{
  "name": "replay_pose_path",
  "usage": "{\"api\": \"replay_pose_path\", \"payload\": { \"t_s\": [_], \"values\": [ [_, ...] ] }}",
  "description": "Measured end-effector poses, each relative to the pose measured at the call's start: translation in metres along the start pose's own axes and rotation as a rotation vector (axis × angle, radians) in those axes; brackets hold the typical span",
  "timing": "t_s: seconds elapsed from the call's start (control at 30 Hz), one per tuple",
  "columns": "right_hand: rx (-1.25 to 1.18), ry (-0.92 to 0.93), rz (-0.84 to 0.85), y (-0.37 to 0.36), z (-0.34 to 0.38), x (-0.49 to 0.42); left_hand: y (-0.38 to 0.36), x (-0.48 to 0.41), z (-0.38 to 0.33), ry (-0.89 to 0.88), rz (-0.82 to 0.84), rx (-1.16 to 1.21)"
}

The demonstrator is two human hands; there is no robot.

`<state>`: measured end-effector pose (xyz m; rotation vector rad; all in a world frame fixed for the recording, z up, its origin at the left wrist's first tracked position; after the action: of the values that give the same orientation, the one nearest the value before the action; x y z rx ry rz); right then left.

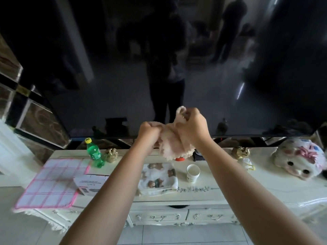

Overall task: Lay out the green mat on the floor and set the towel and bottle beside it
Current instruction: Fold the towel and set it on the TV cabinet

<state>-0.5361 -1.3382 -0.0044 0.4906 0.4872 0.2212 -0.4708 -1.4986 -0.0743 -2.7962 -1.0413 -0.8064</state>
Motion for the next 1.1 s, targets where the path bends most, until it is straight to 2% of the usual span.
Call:
{"api": "replay_pose_path", "payload": {
  "t_s": [0.2,0.4,0.53,0.63,0.7,0.77,0.87,0.9,0.97,1.03,1.1],
  "values": [
    [0.132,0.137,0.146,-0.021,0.014,0.017,-0.027,0.012,0.014,0.061,0.107,0.007],
    [0.181,0.164,0.183,-0.021,0.013,0.026,-0.028,0.007,0.027,0.214,0.088,0.133],
    [0.266,0.201,0.102,-0.001,0.012,0.019,-0.023,0.012,0.021,0.123,0.051,0.122],
    [0.311,0.223,0.222,-0.017,0.012,0.022,-0.029,0.019,0.014,0.092,0.089,0.15],
    [0.193,0.181,0.314,-0.03,0.006,0.027,-0.035,0.021,0.009,0.078,0.121,0.133],
    [-0.071,0.085,0.387,-0.035,-0.004,0.031,-0.036,0.021,0.007,0.039,0.111,0.086],
    [-0.429,-0.104,0.306,-0.022,-0.025,0.027,-0.028,0.016,0.011,0.028,0.055,0.033],
    [-0.451,-0.138,0.231,-0.014,-0.035,0.023,-0.028,0.015,0.012,0.033,0.065,0.047],
    [-0.311,-0.127,0.107,0.003,-0.049,0.015,-0.032,0.016,0.01,0.025,0.109,0.114],
    [-0.242,-0.128,0.103,0.004,-0.059,0.012,-0.036,0.019,0.006,0.005,0.134,0.149],
    [-0.38,-0.225,0.188,-0.011,-0.074,0.017,-0.037,0.019,0.005,0.014,0.148,0.184]
  ]
}}
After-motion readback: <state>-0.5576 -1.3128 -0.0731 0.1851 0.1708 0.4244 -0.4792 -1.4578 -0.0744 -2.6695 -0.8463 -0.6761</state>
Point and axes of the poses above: each hand's wrist, its own x-axis away from the middle knuckle, its own y-axis out of the back of the hand, z = x × y, the point moved 10 cm from there along -x, towards the middle knuckle, and after that the axes turned 14 degrees about y, right-handed, at the moved point
